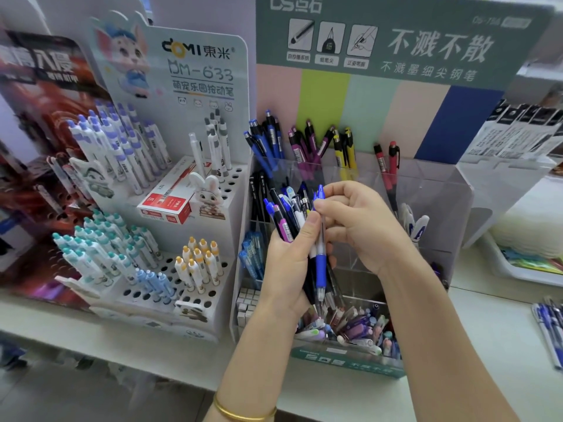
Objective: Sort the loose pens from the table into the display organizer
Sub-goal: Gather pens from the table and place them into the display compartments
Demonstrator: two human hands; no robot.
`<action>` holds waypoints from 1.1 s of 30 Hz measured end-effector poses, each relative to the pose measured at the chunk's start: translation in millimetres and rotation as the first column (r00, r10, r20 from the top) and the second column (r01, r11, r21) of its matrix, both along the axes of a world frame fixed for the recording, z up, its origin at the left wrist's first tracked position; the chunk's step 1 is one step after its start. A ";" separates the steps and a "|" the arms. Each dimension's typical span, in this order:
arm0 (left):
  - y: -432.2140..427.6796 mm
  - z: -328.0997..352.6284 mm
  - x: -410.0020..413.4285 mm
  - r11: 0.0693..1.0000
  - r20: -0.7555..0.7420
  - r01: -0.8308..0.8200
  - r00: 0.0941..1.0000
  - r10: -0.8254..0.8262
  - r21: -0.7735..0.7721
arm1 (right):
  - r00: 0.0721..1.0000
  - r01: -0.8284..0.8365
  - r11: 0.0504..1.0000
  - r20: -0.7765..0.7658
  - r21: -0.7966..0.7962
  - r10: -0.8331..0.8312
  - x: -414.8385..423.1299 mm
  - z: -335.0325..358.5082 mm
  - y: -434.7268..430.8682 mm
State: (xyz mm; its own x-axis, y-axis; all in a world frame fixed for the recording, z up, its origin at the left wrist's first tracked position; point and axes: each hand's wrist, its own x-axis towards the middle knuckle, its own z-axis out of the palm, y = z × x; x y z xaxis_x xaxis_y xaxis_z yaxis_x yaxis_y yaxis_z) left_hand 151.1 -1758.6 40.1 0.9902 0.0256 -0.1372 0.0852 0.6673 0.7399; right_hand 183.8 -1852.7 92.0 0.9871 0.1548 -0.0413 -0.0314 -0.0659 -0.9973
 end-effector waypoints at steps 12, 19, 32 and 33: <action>9.0 -1.3 -7.5 0.848 0.036 -0.089 0.996 0.082 0.523 | 0.998 0.025 0.999 0.061 0.041 -0.028 -3.2 13.7 -8.9; 10.3 3.6 -12.2 0.418 0.180 -0.205 0.979 0.099 0.885 | 0.910 -0.043 0.865 0.338 -0.500 0.241 1.5 35.8 6.1; 21.8 10.0 -11.4 0.314 0.145 -0.151 0.989 0.041 0.937 | 0.932 -0.069 0.909 0.299 -0.410 0.205 16.6 37.5 4.5; 23.6 8.4 -11.5 0.319 0.145 -0.150 0.989 0.040 0.936 | 0.946 -0.031 0.944 0.294 -0.328 0.133 20.3 39.1 1.1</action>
